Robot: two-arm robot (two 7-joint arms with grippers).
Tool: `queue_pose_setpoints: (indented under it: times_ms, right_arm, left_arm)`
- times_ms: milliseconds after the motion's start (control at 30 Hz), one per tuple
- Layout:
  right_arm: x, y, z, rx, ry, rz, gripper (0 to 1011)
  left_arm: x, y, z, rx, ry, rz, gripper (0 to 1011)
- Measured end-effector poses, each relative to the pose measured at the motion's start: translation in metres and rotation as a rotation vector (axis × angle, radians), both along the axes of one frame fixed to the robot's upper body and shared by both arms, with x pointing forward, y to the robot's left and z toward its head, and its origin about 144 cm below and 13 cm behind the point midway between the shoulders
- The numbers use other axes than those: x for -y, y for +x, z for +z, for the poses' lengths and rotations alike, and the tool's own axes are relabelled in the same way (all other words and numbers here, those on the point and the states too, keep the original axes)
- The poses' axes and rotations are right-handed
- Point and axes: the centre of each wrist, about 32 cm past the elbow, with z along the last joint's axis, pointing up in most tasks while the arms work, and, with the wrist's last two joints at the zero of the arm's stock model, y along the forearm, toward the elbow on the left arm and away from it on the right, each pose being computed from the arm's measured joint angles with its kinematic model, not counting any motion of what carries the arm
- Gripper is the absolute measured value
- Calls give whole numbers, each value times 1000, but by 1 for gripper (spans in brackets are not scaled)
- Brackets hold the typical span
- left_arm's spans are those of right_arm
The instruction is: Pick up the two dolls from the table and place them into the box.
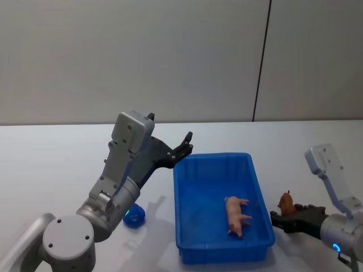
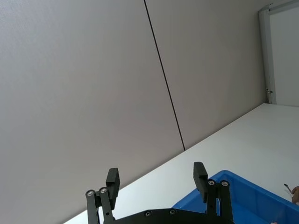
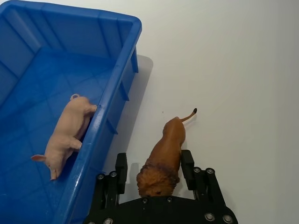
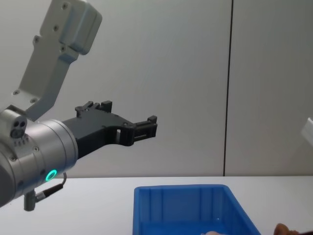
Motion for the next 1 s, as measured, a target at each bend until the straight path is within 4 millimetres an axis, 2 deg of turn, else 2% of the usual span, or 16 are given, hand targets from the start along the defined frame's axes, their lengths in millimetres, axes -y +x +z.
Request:
queue_pose_setpoints:
  times_ms: [100, 200, 300, 733, 1000]
  right_arm:
    - [-1, 1, 0, 2, -1, 3, 650]
    - [-1, 2, 0, 2, -2, 5, 512]
    - [-1, 2, 0, 3, -2, 5, 444]
    - [2, 0, 6, 74, -4, -23, 438]
    - [4, -3, 18, 178, -11, -48, 438]
  left_arm:
    - [0, 0, 0, 0, 0, 0, 1001]
    - [0, 0, 0, 0, 0, 0, 1001]
    - [0, 0, 0, 0, 0, 0, 1001]
    - [0, 0, 0, 0, 0, 0, 1001]
    - [0, 0, 0, 0, 0, 0, 1001]
